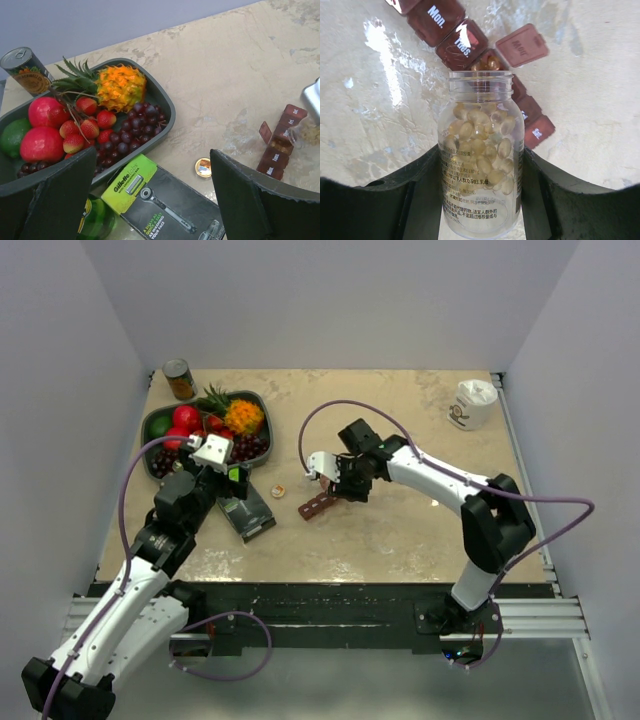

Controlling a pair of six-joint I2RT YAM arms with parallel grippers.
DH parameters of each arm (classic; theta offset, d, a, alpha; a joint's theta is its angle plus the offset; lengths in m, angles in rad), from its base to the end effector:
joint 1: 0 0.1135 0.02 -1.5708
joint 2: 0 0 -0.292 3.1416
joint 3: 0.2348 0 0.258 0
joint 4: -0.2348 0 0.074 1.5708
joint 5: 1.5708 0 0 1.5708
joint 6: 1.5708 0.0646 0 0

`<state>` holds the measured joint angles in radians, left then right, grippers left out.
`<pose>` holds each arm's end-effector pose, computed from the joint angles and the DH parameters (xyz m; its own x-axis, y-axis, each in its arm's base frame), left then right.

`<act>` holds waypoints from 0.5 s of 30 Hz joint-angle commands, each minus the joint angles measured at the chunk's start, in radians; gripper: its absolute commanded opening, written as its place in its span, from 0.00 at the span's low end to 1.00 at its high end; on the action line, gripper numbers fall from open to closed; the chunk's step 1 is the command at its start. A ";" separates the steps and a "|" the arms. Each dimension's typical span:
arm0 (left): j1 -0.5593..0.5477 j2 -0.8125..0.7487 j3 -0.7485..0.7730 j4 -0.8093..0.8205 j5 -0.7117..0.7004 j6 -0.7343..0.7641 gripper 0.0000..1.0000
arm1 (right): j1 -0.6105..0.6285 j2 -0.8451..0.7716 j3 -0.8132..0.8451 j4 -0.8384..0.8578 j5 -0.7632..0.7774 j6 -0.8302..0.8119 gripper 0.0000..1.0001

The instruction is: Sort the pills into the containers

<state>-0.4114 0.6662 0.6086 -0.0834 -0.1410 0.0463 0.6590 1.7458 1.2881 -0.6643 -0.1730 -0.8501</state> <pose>0.1695 -0.0641 0.3200 -0.1162 0.1007 -0.9881 0.2741 0.9595 0.0656 0.2953 0.2428 0.2200 0.0275 -0.9149 -0.4028 -0.9722 0.0693 -0.2237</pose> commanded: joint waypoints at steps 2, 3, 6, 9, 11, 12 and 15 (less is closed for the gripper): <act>0.006 0.029 -0.006 0.057 0.029 -0.029 1.00 | -0.035 -0.152 -0.050 0.094 -0.127 0.077 0.03; 0.006 0.036 -0.006 0.059 0.041 -0.033 1.00 | -0.042 -0.196 -0.059 0.115 -0.173 0.097 0.03; 0.006 0.091 0.010 0.047 0.105 -0.049 1.00 | -0.093 -0.290 -0.114 0.167 -0.291 0.141 0.03; 0.006 0.157 0.029 0.031 0.170 -0.108 1.00 | -0.174 -0.368 -0.182 0.253 -0.414 0.180 0.03; 0.006 0.199 0.039 0.024 0.211 -0.152 1.00 | -0.249 -0.449 -0.225 0.305 -0.549 0.204 0.03; 0.006 0.213 0.040 0.022 0.228 -0.164 1.00 | -0.272 -0.469 -0.263 0.345 -0.595 0.223 0.03; 0.006 0.249 0.052 0.005 0.259 -0.203 1.00 | -0.354 -0.548 -0.315 0.385 -0.721 0.238 0.03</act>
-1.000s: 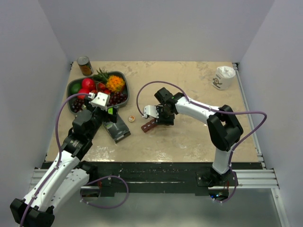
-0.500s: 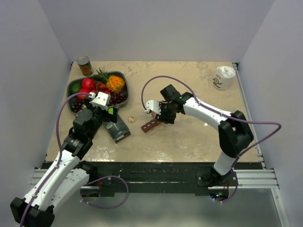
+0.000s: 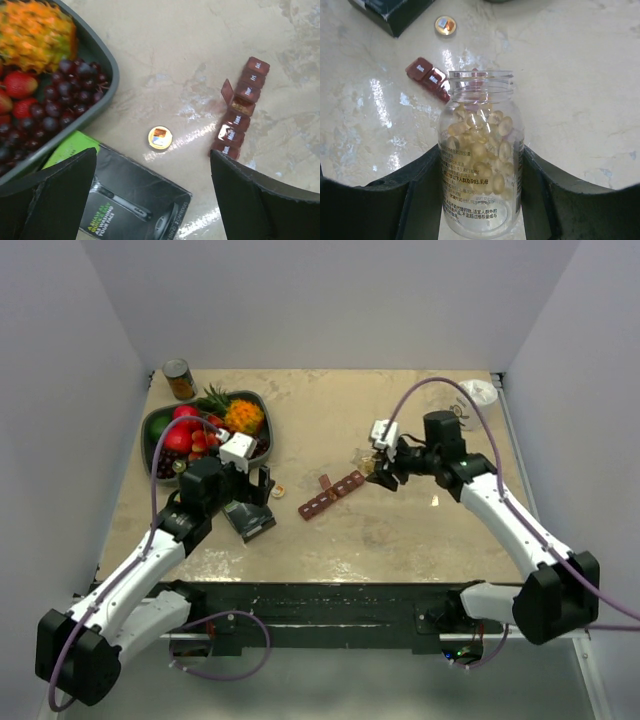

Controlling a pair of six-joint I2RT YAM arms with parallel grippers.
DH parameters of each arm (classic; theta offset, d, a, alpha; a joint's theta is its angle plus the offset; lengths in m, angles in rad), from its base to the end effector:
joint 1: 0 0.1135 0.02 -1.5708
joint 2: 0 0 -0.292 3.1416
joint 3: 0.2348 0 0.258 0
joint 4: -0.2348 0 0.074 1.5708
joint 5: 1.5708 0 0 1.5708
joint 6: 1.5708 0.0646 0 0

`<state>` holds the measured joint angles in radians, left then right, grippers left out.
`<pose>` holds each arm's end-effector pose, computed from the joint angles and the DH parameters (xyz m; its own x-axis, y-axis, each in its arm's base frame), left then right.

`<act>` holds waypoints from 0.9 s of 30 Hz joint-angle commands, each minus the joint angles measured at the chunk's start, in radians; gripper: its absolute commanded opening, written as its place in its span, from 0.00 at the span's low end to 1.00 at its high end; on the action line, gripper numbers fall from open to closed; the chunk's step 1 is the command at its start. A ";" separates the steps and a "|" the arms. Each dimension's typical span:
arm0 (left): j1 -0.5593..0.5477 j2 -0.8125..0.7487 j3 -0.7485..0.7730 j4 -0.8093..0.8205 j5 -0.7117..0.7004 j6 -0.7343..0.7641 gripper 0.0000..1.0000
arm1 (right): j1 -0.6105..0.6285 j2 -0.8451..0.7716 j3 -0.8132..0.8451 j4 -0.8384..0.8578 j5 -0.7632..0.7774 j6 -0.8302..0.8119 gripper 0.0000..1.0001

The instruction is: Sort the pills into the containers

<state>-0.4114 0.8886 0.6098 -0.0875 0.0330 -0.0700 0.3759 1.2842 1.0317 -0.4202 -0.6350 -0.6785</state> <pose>0.2036 -0.0911 0.2792 -0.3574 0.0797 -0.9305 0.4039 0.9115 -0.0771 0.2594 0.1436 0.3105 0.0051 -0.5412 -0.8409 -0.9298 0.3068 -0.2031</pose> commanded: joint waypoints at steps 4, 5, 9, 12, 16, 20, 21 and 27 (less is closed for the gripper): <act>0.005 0.068 0.073 -0.018 0.108 -0.117 1.00 | -0.132 -0.140 -0.075 0.182 -0.379 0.118 0.03; 0.006 0.078 0.085 -0.032 0.114 -0.122 1.00 | -0.137 -0.144 -0.074 0.187 -0.429 0.131 0.03; 0.006 0.139 0.131 -0.072 0.131 -0.137 0.99 | -0.141 -0.141 -0.104 0.268 -0.524 0.236 0.03; 0.006 0.209 0.177 -0.113 0.140 -0.142 0.98 | -0.141 -0.143 -0.111 0.276 -0.526 0.244 0.03; 0.005 0.303 0.235 -0.161 0.173 -0.143 0.98 | -0.141 -0.149 -0.111 0.268 -0.503 0.238 0.03; 0.003 0.345 0.258 -0.178 0.183 -0.140 0.98 | -0.140 -0.146 -0.113 0.264 -0.497 0.231 0.03; 0.003 0.354 0.261 -0.178 0.186 -0.139 0.98 | -0.141 -0.146 -0.113 0.262 -0.497 0.227 0.03; -0.010 0.394 0.271 -0.172 0.180 -0.136 0.98 | -0.143 -0.138 -0.114 0.253 -0.493 0.217 0.03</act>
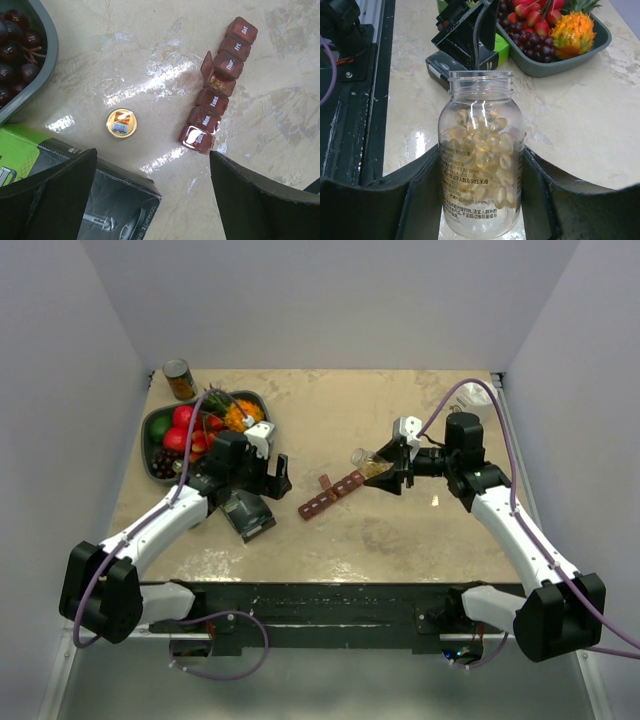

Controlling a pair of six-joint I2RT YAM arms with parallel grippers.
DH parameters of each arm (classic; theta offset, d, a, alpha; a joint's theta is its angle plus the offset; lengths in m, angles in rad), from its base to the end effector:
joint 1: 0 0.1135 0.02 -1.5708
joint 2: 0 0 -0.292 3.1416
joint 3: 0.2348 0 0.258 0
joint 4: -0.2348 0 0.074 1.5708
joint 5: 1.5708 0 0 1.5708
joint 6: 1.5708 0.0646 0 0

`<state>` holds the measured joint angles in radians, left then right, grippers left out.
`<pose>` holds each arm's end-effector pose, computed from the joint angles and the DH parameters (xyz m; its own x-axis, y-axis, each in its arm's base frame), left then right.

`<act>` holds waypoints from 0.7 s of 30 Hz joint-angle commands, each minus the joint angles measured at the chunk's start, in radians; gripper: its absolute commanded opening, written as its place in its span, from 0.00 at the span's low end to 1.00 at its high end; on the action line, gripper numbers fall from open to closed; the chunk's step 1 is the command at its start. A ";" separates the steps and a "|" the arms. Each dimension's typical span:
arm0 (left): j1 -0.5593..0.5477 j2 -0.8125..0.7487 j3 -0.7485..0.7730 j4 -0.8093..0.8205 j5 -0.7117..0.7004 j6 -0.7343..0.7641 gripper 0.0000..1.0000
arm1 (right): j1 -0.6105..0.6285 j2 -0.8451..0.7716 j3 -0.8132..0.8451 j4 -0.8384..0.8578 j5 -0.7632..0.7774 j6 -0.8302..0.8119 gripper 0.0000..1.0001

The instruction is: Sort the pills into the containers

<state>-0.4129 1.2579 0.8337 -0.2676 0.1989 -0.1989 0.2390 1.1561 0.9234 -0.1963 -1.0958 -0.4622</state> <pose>0.2598 -0.1278 0.2551 -0.6781 0.0856 -0.7300 0.4068 0.8709 -0.2757 0.2337 0.1161 0.3382 0.0369 -0.2009 -0.9789 -0.9804 0.1825 -0.0744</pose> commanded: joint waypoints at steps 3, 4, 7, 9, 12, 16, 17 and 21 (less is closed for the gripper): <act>-0.030 0.057 0.061 0.007 -0.015 -0.002 0.98 | -0.004 -0.009 -0.006 0.024 -0.027 -0.006 0.03; -0.049 0.066 0.071 -0.002 -0.029 0.004 0.98 | -0.007 -0.007 -0.006 0.023 -0.026 -0.006 0.04; -0.087 0.109 0.099 -0.028 -0.087 0.019 0.98 | -0.007 -0.007 -0.006 0.020 -0.022 -0.010 0.03; -0.101 0.132 0.107 -0.035 -0.122 0.024 0.98 | -0.010 -0.006 -0.006 0.015 -0.021 -0.013 0.04; -0.113 0.152 0.114 -0.038 -0.142 0.030 0.98 | -0.010 -0.003 -0.008 0.014 -0.019 -0.016 0.04; -0.119 0.178 0.122 -0.036 -0.157 0.038 0.97 | -0.012 0.002 -0.008 0.012 -0.016 -0.020 0.04; -0.119 0.184 0.123 -0.038 -0.159 0.038 0.97 | -0.013 0.004 -0.009 0.014 -0.016 -0.020 0.04; -0.119 0.233 0.137 -0.036 -0.182 0.047 0.96 | -0.015 0.002 -0.009 0.012 -0.016 -0.023 0.04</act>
<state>-0.5270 1.4528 0.9211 -0.3096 0.0563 -0.1734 0.2325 1.1584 0.9234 -0.1993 -1.0939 -0.4713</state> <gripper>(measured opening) 0.970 0.550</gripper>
